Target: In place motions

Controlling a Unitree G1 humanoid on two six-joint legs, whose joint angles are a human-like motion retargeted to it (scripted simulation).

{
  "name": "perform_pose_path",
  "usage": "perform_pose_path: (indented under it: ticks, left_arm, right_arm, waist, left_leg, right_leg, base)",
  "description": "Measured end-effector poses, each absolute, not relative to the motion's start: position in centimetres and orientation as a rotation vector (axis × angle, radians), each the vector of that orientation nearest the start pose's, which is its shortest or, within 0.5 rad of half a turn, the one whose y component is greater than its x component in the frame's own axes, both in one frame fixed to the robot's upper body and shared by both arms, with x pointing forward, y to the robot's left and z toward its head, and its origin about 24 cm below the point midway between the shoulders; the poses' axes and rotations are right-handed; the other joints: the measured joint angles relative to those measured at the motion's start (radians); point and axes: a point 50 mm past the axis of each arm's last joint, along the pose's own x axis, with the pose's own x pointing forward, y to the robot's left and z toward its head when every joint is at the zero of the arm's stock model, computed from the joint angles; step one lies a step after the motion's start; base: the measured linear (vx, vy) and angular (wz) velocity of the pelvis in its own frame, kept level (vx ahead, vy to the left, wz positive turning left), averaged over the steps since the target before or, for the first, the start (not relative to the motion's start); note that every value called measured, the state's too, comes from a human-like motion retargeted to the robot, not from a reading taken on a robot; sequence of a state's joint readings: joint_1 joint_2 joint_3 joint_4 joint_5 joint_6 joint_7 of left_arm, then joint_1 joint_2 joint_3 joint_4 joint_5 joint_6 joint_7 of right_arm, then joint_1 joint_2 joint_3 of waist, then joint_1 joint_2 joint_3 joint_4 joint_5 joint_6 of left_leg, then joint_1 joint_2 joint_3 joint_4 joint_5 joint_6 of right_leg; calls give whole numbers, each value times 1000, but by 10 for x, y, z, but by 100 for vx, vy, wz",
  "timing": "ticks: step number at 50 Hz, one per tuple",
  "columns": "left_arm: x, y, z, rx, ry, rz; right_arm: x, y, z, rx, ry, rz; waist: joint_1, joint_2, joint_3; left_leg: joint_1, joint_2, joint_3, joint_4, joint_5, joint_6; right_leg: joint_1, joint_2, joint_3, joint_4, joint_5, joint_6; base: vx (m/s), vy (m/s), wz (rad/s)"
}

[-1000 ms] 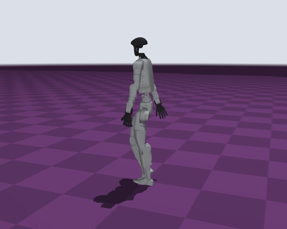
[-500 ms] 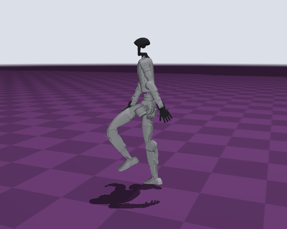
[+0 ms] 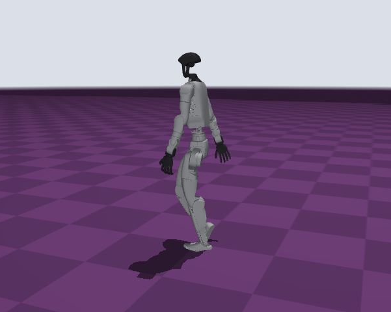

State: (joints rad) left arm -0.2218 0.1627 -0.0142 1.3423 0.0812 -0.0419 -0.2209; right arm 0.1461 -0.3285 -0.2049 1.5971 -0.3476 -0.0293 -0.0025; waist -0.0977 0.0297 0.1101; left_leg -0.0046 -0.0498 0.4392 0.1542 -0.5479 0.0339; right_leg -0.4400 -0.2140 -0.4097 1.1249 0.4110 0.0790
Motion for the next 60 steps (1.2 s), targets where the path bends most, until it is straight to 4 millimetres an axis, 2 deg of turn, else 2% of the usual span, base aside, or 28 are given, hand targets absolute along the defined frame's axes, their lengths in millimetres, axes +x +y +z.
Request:
perform_pose_path:
  ticks: [3,6,8,10,12,15,17,18,20,22,24,25,27,29,32,34,37,39,42,44,45,47,48,50,52,53,56,60]
  left_arm:
    - [243,215,-95,178,813,-225]
    - [272,213,-70,234,642,-124]
    - [281,199,-60,261,543,-104]
    - [277,191,-62,299,527,-149]
    - [250,185,-89,301,652,-215]
    - [171,169,-142,164,959,-312]
    - [95,164,-170,45,1210,-316]
    - [58,164,-177,-7,1328,-281]
    - [-2,172,-181,-98,1526,-123]
    - [-58,183,-174,-160,1707,125]
    - [-110,183,-162,-303,1851,372]
    - [-128,181,-156,-423,1885,467]
    - [-161,181,-143,-619,1895,633]
    - [-183,189,-132,-681,1846,769]
    - [-191,197,-128,-594,1862,823]
    - [-187,198,-130,-513,1902,789]
    - [-169,200,-138,-463,1902,667]
    - [-143,198,-149,-481,1851,568]
    - [-74,184,-170,-514,1664,484]
    - [-13,175,-180,-457,1508,416]
    - [20,169,-181,-413,1431,353]
    - [83,155,-175,-388,1253,176]
    - [113,151,-168,-408,1153,94]
    - [192,157,-135,-416,910,-117]
    - [244,157,-102,-307,739,-221]
    - [266,153,-85,-246,663,-234]
    - [299,144,-52,-89,506,-238]
    - [277,147,-71,24,580,-311]
  right_arm:
    - [-98,-299,-135,-252,1906,-332]
    - [-141,-310,-114,-304,2046,-518]
    - [-160,-303,-110,-311,2027,-616]
    - [-170,-291,-111,-280,2004,-650]
    - [-172,-281,-115,-242,2036,-601]
    - [-159,-270,-125,-241,2066,-426]
    - [-127,-265,-139,-319,2003,-290]
    - [-103,-263,-147,-378,1944,-225]
    - [-28,-252,-163,-496,1740,-89]
    - [52,-236,-169,-519,1459,18]
    - [128,-218,-157,-498,1199,136]
    - [168,-211,-143,-501,1066,196]
    - [220,-199,-111,-580,797,215]
    - [258,-181,-76,-655,550,240]
    - [296,-152,-29,-739,245,259]
    - [300,-140,-24,-796,196,291]
    - [266,-139,-64,-777,359,369]
    - [215,-154,-107,-723,585,404]
    - [117,-189,-157,-685,979,389]
    - [52,-218,-171,-675,1258,356]
    - [20,-234,-172,-662,1401,328]
    - [-35,-270,-161,-677,1652,228]
    - [-62,-283,-152,-699,1757,174]
    - [-90,-305,-135,-659,1901,24]
    - [-119,-312,-122,-511,2046,-131]
    - [-129,-316,-116,-454,2079,-223]
    - [-163,-306,-108,-400,2056,-433]
    - [-192,-293,-99,-435,2076,-463]
  waist:
    - [-168,26,81]
    - [-167,51,68]
    - [-131,56,45]
    - [-104,44,21]
    - [-64,22,-11]
    - [20,-3,-65]
    - [41,-22,-65]
    - [29,-44,-52]
    - [30,-89,-33]
    - [146,-37,-29]
    - [291,-36,-46]
    - [374,-33,-54]
    - [470,-87,-34]
    - [464,-130,-17]
    - [463,-151,14]
    - [424,-148,13]
    - [357,-108,-43]
    - [319,-96,-95]
    - [271,-132,-88]
    - [304,-126,-53]
    - [313,-101,-51]
    - [142,-78,-60]
    - [44,-53,-66]
    - [-118,-35,-42]
    - [-198,4,41]
    - [-183,15,66]
    - [-163,17,76]
    - [-85,-7,2]
  left_leg:
    - [-5,11,-21,-12,-2,73]
    - [-18,31,12,-42,26,90]
    - [-4,33,36,-77,33,96]
    - [20,27,44,-100,23,87]
    - [42,19,54,-104,17,62]
    - [59,13,90,-73,30,-2]
    - [56,4,83,18,94,-52]
    - [46,1,92,105,161,-89]
    - [-95,123,193,495,391,-207]
    - [-406,337,130,916,556,-194]
    - [-663,399,13,1184,488,-190]
    - [-760,496,31,1305,459,-167]
    - [-858,599,76,1454,392,-83]
    - [-990,513,18,1536,329,-61]
    - [-1033,528,29,1573,287,-50]
    - [-974,543,56,1535,288,-66]
    - [-821,515,45,1371,328,-134]
    - [-658,413,47,1135,342,-175]
    - [-290,102,38,517,306,-172]
    - [-23,-22,134,98,75,-146]
    - [105,-7,314,-26,-9,-160]
    - [159,-18,323,-166,-19,-60]
    - [113,-24,169,-164,-25,-18]
    - [55,-34,124,-154,-22,19]
    - [45,1,73,-142,-16,52]
    - [24,16,69,-135,-1,59]
    - [23,29,102,-144,20,64]
    - [52,20,114,-154,13,39]
  right_leg:
    - [-221,-92,38,293,-94,-1]
    - [-382,-5,84,354,-154,-2]
    - [-363,-35,41,322,-184,-11]
    - [-269,-67,-12,238,-199,-4]
    - [-142,-24,2,85,-179,37]
    - [115,102,80,-291,-159,76]
    - [357,142,98,-657,-161,120]
    - [473,126,65,-830,-262,136]
    - [629,75,-152,-1033,-444,99]
    - [606,157,-114,-1118,-458,39]
    - [535,158,21,-1144,-389,33]
    - [506,166,27,-1149,-378,26]
    - [475,121,-42,-1123,-384,1]
    - [441,76,22,-1101,-367,-11]
    - [405,57,44,-1074,-365,-23]
    - [414,65,37,-1076,-373,-19]
    - [451,100,-11,-1081,-384,2]
    - [470,99,-70,-1069,-389,26]
    - [519,43,-109,-996,-363,64]
    - [514,11,-138,-814,-252,77]
    - [473,-10,-183,-658,-155,81]
    - [235,-123,-183,-237,-24,22]
    - [93,-66,-38,-87,-27,23]
    - [-96,-155,12,162,-86,20]
    - [-174,-164,-16,283,-145,34]
    - [-239,-111,19,316,-162,32]
    - [-278,-104,9,355,-215,24]
    - [-109,-64,-20,204,-199,46]
  base:
    - [-32,36,104]
    - [-1,-5,-6]
    - [17,-22,27]
    - [12,-32,65]
    - [16,-30,-9]
    - [29,-17,-56]
    - [18,-9,22]
    - [-4,-13,63]
    - [-28,-15,7]
    - [-21,-26,-111]
    - [-14,-23,-172]
    - [-23,-21,-177]
    - [-2,-15,-81]
    - [13,-3,17]
    - [-20,-6,-22]
    - [-9,0,28]
    - [32,14,83]
    - [45,17,113]
    - [24,13,38]
    - [10,20,-108]
    - [5,38,10]
    - [9,46,152]
    - [-3,41,154]
    - [-41,44,133]
    - [-56,29,104]
    - [-42,14,21]
    - [-7,-8,36]
    - [30,-26,-26]
